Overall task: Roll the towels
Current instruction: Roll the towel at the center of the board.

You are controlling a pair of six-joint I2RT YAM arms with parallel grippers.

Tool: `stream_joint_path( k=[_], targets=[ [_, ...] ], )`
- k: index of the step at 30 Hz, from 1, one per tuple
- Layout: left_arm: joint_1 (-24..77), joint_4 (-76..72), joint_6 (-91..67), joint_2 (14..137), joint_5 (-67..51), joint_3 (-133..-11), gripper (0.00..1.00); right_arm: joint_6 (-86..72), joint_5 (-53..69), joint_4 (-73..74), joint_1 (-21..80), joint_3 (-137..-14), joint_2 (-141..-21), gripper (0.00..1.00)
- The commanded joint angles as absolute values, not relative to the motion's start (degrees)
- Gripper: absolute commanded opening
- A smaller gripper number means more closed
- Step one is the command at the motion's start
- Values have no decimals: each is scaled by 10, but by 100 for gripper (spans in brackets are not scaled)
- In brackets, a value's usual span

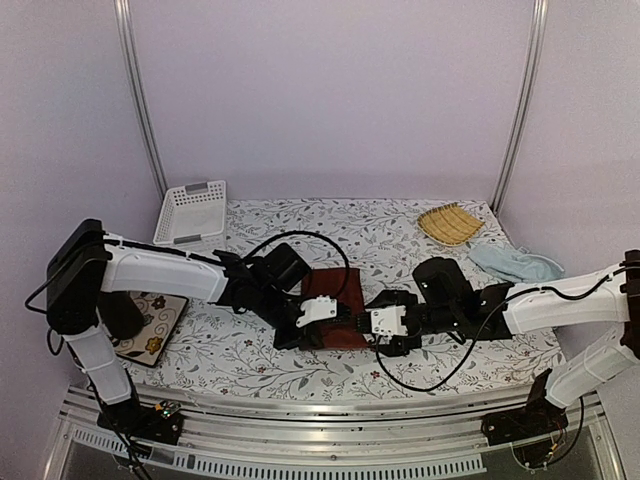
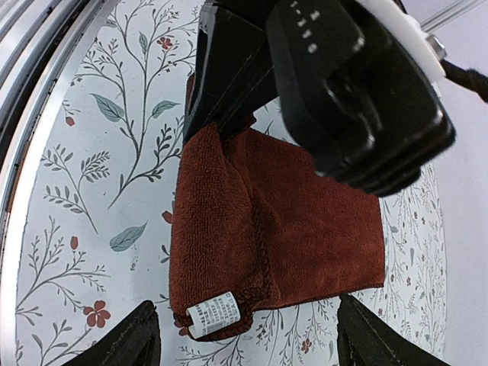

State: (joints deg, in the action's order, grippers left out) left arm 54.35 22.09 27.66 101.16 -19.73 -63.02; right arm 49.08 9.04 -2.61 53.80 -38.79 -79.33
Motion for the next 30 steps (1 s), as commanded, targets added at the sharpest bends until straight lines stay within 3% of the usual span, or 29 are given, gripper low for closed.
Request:
stream_joint_path(
  k=[1,30],
  targets=[
    [538,241,254,1038,-222,-646,0,533,53,-66,566,-386,-828,80],
    [517,245,229,1093,-314,-647,0,497,52,-94,624,-395,-938,66]
  ],
)
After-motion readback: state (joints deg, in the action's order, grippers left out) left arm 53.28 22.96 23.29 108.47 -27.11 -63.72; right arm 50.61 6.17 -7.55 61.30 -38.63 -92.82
